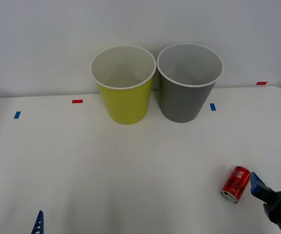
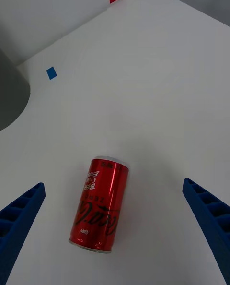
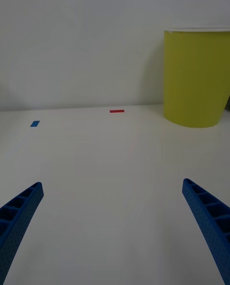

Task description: Put cans in the gray bin and PET bottles in the light green bin.

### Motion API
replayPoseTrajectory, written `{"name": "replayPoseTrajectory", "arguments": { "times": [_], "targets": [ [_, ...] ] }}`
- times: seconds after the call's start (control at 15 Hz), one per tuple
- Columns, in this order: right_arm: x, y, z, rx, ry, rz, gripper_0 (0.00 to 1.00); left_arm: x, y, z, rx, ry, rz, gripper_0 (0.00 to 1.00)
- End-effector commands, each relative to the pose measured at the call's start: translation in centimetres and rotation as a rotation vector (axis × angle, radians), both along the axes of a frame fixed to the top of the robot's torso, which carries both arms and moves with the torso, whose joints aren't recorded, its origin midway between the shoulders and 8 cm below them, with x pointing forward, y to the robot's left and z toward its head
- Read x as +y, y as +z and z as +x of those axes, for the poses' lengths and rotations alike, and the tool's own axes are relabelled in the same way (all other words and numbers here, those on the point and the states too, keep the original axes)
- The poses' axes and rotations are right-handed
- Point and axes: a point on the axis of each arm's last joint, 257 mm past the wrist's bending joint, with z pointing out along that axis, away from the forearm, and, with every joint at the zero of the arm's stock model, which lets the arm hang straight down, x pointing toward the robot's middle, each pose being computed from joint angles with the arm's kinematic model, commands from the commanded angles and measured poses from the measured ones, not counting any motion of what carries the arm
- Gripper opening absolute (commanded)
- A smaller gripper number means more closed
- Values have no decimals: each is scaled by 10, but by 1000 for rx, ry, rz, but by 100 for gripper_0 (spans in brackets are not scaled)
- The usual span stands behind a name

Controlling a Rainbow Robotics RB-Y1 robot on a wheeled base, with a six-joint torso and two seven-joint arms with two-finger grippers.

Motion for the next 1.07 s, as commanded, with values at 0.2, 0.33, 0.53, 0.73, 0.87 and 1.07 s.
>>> {"name": "replayPoseTrajectory", "arguments": {
  "times": [0.2, 0.33, 0.53, 0.73, 0.87, 1.07],
  "targets": [
    [4, 3, 21, 41, -4, 88, 100, 0, 0, 0, 0, 0, 0, 100],
    [0, 2, 25, 76, -21, 95, 100, 0, 0, 0, 0, 0, 0, 100],
    [-8, -1, 26, 134, -48, 137, 100, 0, 0, 0, 0, 0, 0, 100],
    [-4, -16, 30, 202, -48, 225, 100, 0, 0, 0, 0, 0, 0, 100],
    [-2, -25, 38, 223, -37, 274, 100, 0, 0, 0, 0, 0, 0, 100],
    [1, -35, 41, 270, -10, 320, 100, 0, 0, 0, 0, 0, 0, 100]
  ]
}}
